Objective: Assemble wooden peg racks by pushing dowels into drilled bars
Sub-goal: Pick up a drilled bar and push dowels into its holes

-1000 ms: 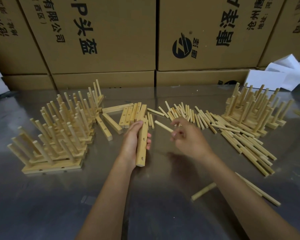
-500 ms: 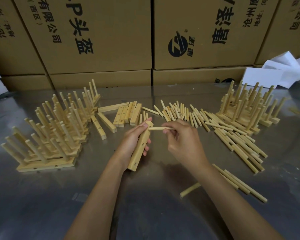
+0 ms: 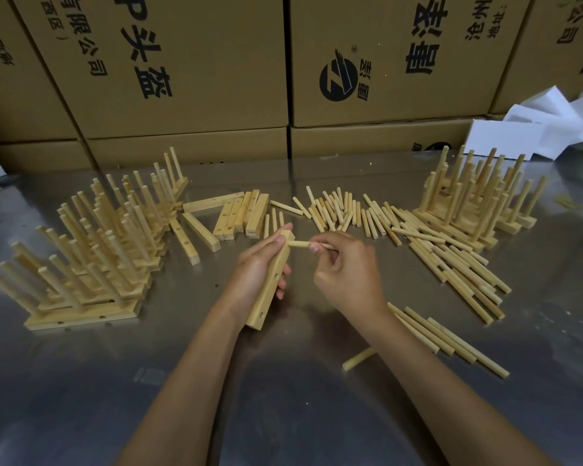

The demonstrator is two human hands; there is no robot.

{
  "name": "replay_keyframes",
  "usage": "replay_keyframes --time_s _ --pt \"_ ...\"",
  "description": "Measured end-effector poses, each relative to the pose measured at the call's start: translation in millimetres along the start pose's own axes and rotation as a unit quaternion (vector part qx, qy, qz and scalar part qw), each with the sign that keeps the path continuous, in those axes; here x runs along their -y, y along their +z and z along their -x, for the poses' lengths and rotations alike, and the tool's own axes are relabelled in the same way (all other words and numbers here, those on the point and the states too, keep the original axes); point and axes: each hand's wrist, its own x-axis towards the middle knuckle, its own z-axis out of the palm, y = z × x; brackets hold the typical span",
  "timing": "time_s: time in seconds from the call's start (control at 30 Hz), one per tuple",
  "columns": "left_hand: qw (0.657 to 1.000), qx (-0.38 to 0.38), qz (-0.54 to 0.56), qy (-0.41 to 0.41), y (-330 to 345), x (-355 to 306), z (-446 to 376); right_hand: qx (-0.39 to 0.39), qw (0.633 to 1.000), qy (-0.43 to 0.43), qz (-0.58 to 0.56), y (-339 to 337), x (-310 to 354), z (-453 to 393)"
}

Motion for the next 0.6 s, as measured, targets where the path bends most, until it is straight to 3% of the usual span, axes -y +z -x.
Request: replay_keyframes --time_s 0.23,0.33,0.47,0.6 --pt "0.998 -0.024 -0.057 -0.011 0.4 -2.8 0.0 0.034 0.997 0.038 -0.052 -3.1 -4.2 -6.1" --pt "0.995 -0.08 -0.049 -0.023 -4.3 -3.3 -1.6 0.026 0.99 0.077 -0.113 -9.4 -7.5 -14.6" --pt "0.981 -0.173 0.081 -0.04 -17.1 -5.7 -5.3 0.013 0.99 0.132 -0.041 -10.9 -22.4 -25.9" --pt "0.958 -0.169 0.226 -0.044 -27.8 -6.8 -7.6 0.134 0.978 0.132 0.088 21.6 -20.7 -43.6"
